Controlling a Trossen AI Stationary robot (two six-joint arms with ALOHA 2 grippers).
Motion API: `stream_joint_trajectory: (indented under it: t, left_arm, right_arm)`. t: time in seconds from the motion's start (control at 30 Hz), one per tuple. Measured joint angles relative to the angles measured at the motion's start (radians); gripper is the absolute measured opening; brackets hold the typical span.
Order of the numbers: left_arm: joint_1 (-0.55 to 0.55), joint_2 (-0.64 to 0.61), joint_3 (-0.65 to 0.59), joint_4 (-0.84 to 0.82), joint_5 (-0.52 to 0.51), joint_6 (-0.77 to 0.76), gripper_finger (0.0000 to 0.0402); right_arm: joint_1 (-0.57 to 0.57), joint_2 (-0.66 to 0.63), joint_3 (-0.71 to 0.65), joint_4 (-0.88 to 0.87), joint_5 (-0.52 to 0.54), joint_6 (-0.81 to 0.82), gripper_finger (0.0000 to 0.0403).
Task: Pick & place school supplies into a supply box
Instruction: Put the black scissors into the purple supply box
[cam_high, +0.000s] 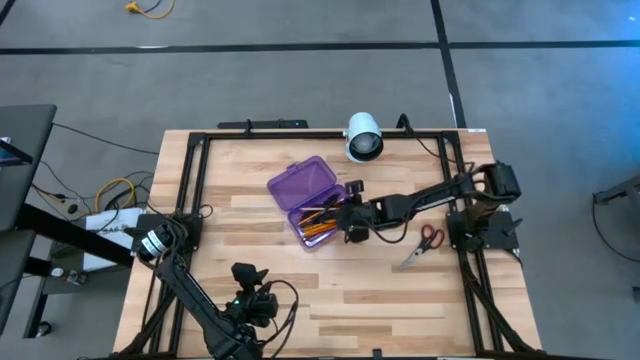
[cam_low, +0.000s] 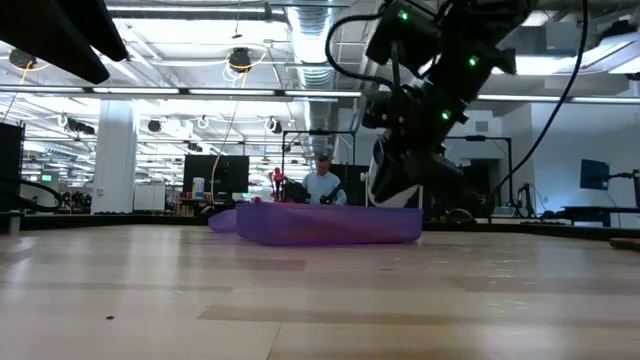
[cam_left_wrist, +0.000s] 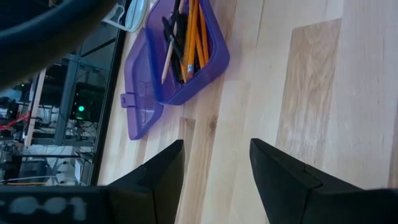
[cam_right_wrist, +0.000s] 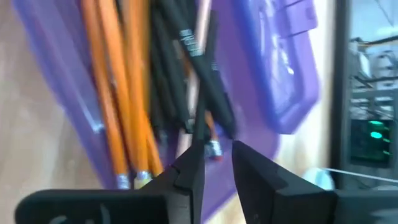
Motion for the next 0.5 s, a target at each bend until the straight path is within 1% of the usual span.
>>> stream_joint_trajectory:
  t: [0.1,0.27,0.4,0.5]
  left_arm:
    - [0.0,0.0,0.0,0.0,-0.001,0.0,0.0176]
    - [0.0,0.0,0.0,0.0,-0.005,0.0,0.0176]
    - [0.0,0.0,0.0,0.0,-0.021,0.0,0.0176]
    - [0.0,0.0,0.0,0.001,-0.03,-0.004,0.0176]
  right_arm:
    - [0.028,0.0,0.059,-0.094,0.029,0.02,0.0079]
    - [0.102,-0.033,0.148,-0.289,0.031,0.103,0.0079]
    - [0.184,-0.09,0.166,-0.413,0.018,0.221,0.0079]
    - [0.262,-0.133,0.166,-0.527,0.016,0.356,0.0079]
